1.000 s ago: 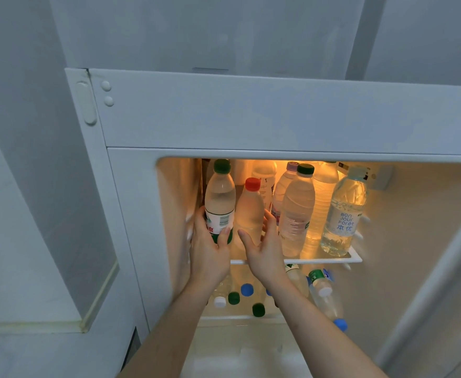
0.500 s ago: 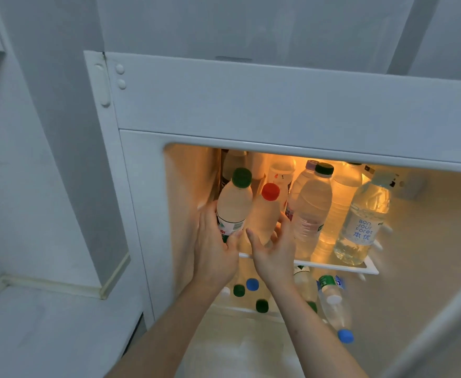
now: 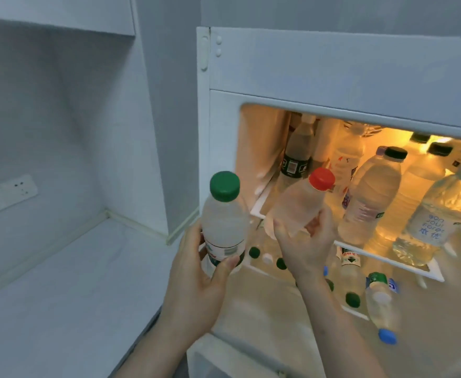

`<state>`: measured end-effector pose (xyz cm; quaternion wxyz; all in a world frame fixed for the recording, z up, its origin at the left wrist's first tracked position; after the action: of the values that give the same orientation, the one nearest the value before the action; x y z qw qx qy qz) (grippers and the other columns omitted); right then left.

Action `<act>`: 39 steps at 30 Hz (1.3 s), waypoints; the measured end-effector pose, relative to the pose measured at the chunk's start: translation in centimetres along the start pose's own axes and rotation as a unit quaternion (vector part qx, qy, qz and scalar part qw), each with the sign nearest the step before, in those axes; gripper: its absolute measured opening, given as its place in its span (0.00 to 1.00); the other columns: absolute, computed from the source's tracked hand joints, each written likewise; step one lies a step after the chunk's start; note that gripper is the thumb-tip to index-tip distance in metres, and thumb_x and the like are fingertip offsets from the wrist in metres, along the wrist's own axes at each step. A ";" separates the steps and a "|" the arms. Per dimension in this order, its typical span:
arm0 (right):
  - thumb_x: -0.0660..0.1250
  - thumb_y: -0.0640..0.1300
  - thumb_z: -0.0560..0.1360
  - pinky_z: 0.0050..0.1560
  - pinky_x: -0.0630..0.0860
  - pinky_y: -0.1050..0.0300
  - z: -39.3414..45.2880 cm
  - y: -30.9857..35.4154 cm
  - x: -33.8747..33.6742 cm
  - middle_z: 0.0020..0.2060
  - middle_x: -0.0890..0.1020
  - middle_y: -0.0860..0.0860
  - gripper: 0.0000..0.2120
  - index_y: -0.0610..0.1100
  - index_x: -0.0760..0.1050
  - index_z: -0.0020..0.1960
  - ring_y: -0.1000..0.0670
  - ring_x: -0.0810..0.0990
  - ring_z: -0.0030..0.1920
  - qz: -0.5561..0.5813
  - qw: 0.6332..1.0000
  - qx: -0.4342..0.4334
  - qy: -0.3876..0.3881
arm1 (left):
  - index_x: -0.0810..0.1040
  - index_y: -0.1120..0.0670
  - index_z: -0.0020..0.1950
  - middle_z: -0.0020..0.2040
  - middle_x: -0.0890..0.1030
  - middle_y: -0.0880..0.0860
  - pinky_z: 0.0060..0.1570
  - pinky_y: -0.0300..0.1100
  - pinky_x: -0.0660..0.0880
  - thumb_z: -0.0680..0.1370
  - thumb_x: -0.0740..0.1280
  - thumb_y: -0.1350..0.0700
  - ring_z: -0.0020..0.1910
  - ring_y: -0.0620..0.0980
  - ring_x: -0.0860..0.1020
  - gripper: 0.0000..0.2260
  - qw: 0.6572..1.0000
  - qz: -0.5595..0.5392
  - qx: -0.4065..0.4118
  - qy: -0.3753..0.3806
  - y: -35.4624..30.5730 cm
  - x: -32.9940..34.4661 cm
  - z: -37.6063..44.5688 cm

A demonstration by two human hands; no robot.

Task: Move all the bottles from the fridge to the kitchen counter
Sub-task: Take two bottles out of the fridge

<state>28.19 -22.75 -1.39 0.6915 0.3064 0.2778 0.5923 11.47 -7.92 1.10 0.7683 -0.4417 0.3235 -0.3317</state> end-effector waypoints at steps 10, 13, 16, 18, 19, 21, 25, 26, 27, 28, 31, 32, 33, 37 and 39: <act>0.77 0.49 0.64 0.50 0.78 0.64 -11.2 7.8 6.7 0.51 0.80 0.66 0.25 0.51 0.73 0.58 0.59 0.82 0.51 0.156 0.967 -0.024 0.201 | 0.71 0.43 0.71 0.67 0.77 0.39 0.67 0.39 0.70 0.77 0.73 0.61 0.69 0.41 0.74 0.26 0.981 0.097 -0.088 -0.142 0.4 -14.3 -11.9; 0.79 0.47 0.63 0.49 0.78 0.66 -16.4 11.8 9.4 0.48 0.82 0.65 0.25 0.52 0.74 0.57 0.60 0.82 0.49 0.188 0.938 -0.010 0.290 | 0.71 0.44 0.71 0.66 0.78 0.40 0.69 0.43 0.70 0.78 0.73 0.60 0.68 0.42 0.74 0.25 0.966 0.127 -0.122 -0.191 0.3 -19.1 -17.1; 0.80 0.43 0.62 0.52 0.78 0.65 -21.4 15.5 11.5 0.49 0.83 0.62 0.27 0.48 0.76 0.59 0.57 0.83 0.51 0.213 0.908 0.016 0.360 | 0.70 0.40 0.70 0.65 0.78 0.39 0.64 0.42 0.73 0.78 0.73 0.59 0.67 0.40 0.75 0.26 0.947 0.159 -0.159 -0.230 -0.7 -23.4 -22.6; 0.80 0.46 0.62 0.52 0.78 0.66 -25.1 18.7 12.6 0.50 0.84 0.61 0.28 0.52 0.76 0.60 0.55 0.84 0.51 0.232 0.885 0.027 0.403 | 0.71 0.39 0.69 0.63 0.79 0.38 0.61 0.34 0.73 0.77 0.74 0.60 0.64 0.39 0.76 0.26 0.932 0.174 -0.175 -0.265 -1.8 -26.5 -27.0; 0.80 0.48 0.61 0.52 0.79 0.65 -26.9 20.3 13.0 0.49 0.84 0.60 0.28 0.52 0.76 0.59 0.55 0.84 0.51 0.239 0.872 0.029 0.425 | 0.71 0.40 0.69 0.62 0.79 0.38 0.60 0.30 0.72 0.77 0.74 0.61 0.64 0.38 0.77 0.26 0.925 0.180 -0.178 -0.285 -2.3 -27.9 -29.0; 0.80 0.49 0.61 0.51 0.79 0.63 -30.5 23.5 13.6 0.49 0.84 0.59 0.28 0.53 0.75 0.59 0.53 0.84 0.50 0.256 0.847 0.024 0.465 | 0.71 0.42 0.70 0.63 0.80 0.38 0.61 0.28 0.71 0.77 0.74 0.62 0.65 0.39 0.76 0.27 0.909 0.196 -0.185 -0.319 -3.3 -30.5 -33.0; 0.84 0.41 0.60 0.52 0.78 0.66 -37.4 28.9 14.6 0.49 0.84 0.61 0.31 0.60 0.75 0.56 0.54 0.84 0.50 0.270 0.805 0.000 0.528 | 0.71 0.42 0.69 0.63 0.80 0.40 0.64 0.38 0.72 0.77 0.74 0.62 0.65 0.41 0.77 0.26 0.878 0.211 -0.201 -0.379 -5.2 -34.8 -40.1; 0.85 0.40 0.61 0.52 0.78 0.66 -39.1 30.2 14.7 0.49 0.84 0.60 0.32 0.62 0.75 0.56 0.53 0.84 0.51 0.272 0.791 -0.003 0.548 | 0.71 0.43 0.69 0.63 0.80 0.40 0.64 0.38 0.72 0.77 0.74 0.62 0.65 0.41 0.77 0.26 0.871 0.214 -0.203 -0.394 -5.6 -35.7 -41.8; 0.84 0.38 0.62 0.53 0.78 0.66 -41.1 31.8 14.9 0.50 0.84 0.60 0.32 0.61 0.75 0.56 0.53 0.84 0.52 0.274 0.775 -0.005 0.570 | 0.71 0.42 0.69 0.62 0.80 0.39 0.63 0.38 0.72 0.77 0.74 0.62 0.64 0.41 0.77 0.26 0.860 0.220 -0.205 -0.411 -6.1 -36.8 -44.0; 0.84 0.38 0.62 0.53 0.78 0.66 -42.9 33.3 15.0 0.51 0.84 0.60 0.32 0.60 0.75 0.57 0.53 0.84 0.53 0.278 0.758 -0.008 0.589 | 0.71 0.42 0.69 0.62 0.80 0.39 0.63 0.38 0.73 0.76 0.74 0.61 0.64 0.41 0.77 0.26 0.850 0.226 -0.208 -0.428 -6.7 -37.6 -45.9; 0.83 0.37 0.63 0.54 0.79 0.64 -47.2 36.9 15.4 0.52 0.85 0.60 0.31 0.57 0.76 0.59 0.55 0.84 0.54 0.297 0.711 -0.006 0.637 | 0.71 0.43 0.69 0.61 0.80 0.39 0.63 0.39 0.74 0.76 0.75 0.60 0.63 0.40 0.78 0.26 0.820 0.235 -0.226 -0.471 -7.8 -39.9 -50.5; 0.83 0.37 0.63 0.55 0.80 0.61 -48.4 38.0 15.5 0.52 0.85 0.60 0.31 0.57 0.76 0.59 0.54 0.84 0.54 0.300 0.696 -0.007 0.653 | 0.71 0.44 0.69 0.62 0.80 0.40 0.64 0.40 0.74 0.76 0.75 0.60 0.64 0.41 0.77 0.25 0.811 0.238 -0.233 -0.482 -8.2 -40.5 -51.9; 0.83 0.38 0.63 0.55 0.81 0.58 -49.7 39.1 15.6 0.53 0.85 0.59 0.31 0.57 0.76 0.59 0.54 0.84 0.54 0.302 0.680 -0.012 0.668 | 0.70 0.44 0.69 0.62 0.80 0.41 0.65 0.43 0.74 0.76 0.74 0.60 0.64 0.42 0.77 0.25 0.801 0.238 -0.237 -0.496 -8.5 -41.0 -53.4; 0.84 0.41 0.64 0.57 0.81 0.50 -55.3 44.3 16.4 0.55 0.84 0.59 0.31 0.59 0.75 0.60 0.54 0.83 0.56 0.314 0.607 -0.041 0.729 | 0.69 0.45 0.70 0.62 0.79 0.40 0.64 0.42 0.75 0.77 0.74 0.59 0.63 0.42 0.77 0.26 0.744 0.254 -0.244 -0.568 -10.3 -43.2 -59.7; 0.84 0.41 0.64 0.58 0.81 0.50 -57.7 46.4 16.9 0.55 0.84 0.60 0.31 0.58 0.75 0.60 0.55 0.83 0.57 0.323 0.575 -0.053 0.750 | 0.69 0.45 0.71 0.61 0.79 0.36 0.62 0.37 0.74 0.77 0.74 0.60 0.63 0.39 0.77 0.27 0.718 0.256 -0.249 -0.598 -11.0 -44.0 -61.9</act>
<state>-42.58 4.54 -4.76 0.0146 -0.2144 0.5481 0.8083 -65.00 -5.96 -4.93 0.7196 -0.6238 -0.0311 0.3034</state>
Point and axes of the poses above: each hand's wrist, its own z-axis towards the middle knuckle, its own x-axis out of the palm, y = z × x, the point moved 2 cm from there along z, towards the middle knuckle
